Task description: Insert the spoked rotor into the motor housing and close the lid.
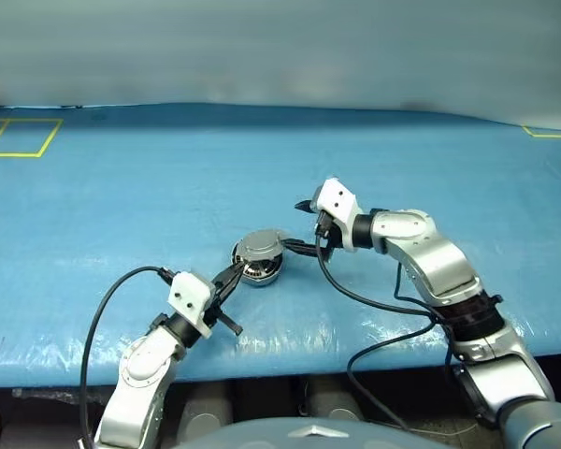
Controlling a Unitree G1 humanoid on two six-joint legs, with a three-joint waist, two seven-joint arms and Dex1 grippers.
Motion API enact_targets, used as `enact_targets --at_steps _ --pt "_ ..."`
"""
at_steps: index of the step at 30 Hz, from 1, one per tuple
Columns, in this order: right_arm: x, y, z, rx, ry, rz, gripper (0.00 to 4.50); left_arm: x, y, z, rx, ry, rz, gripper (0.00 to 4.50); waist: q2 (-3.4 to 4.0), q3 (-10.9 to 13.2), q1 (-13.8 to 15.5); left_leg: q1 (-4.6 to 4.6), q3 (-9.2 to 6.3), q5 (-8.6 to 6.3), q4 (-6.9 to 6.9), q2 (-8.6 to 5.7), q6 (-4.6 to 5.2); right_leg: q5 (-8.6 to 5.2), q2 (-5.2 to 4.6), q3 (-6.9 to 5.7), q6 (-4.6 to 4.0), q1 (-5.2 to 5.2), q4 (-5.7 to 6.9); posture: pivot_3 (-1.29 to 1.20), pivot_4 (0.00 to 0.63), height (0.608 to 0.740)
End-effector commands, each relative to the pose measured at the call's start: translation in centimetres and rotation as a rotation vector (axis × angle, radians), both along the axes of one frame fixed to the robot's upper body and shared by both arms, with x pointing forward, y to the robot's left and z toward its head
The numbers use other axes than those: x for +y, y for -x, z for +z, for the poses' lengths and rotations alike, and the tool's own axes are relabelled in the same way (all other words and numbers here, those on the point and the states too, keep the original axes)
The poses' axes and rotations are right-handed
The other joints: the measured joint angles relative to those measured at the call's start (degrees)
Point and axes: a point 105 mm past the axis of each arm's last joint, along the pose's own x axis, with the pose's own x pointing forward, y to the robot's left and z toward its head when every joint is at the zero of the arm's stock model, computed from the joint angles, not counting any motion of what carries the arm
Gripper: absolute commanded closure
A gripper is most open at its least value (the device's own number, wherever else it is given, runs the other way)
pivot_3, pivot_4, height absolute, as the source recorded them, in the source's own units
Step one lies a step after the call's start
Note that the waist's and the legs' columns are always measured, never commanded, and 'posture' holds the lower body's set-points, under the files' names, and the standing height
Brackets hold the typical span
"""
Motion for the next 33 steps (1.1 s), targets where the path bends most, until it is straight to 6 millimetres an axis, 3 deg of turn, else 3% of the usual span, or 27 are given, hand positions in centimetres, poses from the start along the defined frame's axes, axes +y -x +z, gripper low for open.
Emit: enact_targets --at_steps 1,12,21,29,33 --pt "0.9 0.3 0.8 0.042 -0.03 0.087 0.03 -0.1 0.3 0.1 -0.025 0.003 0.0 4.5 0.0 0.0 0.1 -0.01 -0.01 0.0 0.0 0.0 0.0 0.0 0.0 -0.01 0.0 0.0 0.0 0.0 0.15 0.74" --pt "2.1 1.0 -0.6 0.152 -0.006 0.171 0.03 0.3 1.2 -1.4 0.054 0.078 0.031 4.5 0.07 0.0 0.0 -0.02 0.03 -0.02 -0.01 0.03 0.04 -0.07 -0.03 0.07 0.12 -0.06 -0.03 0.0 0.15 0.74" --pt "2.8 0.0 -1.2 0.139 -0.035 0.1 0.03 0.2 1.3 -1.6 0.054 0.09 0.038 4.5 0.1 0.1 -0.1 -0.02 0.04 -0.03 -0.01 0.03 0.04 -0.13 -0.03 0.15 0.22 -0.11 -0.03 0.0 0.15 0.74" --pt "3.0 0.5 -1.9 0.14 -0.03 0.091 0.03 0.1 1.2 -1.7 0.058 0.095 0.03 4.5 0.12 0.1 -0.1 -0.07 0.04 -0.03 -0.04 0.03 0.04 -0.14 -0.05 0.15 0.24 -0.14 -0.06 0.0 0.15 0.74" --pt "2.9 0.6 -2.0 0.147 -0.035 0.085 0.96 -0.1 1.1 -1.7 0.057 0.095 0.025 4.5 0.12 0.1 -0.1 -0.06 0.03 -0.03 -0.04 0.03 0.04 -0.15 -0.03 0.16 0.26 -0.15 -0.06 0.0 0.15 0.74"
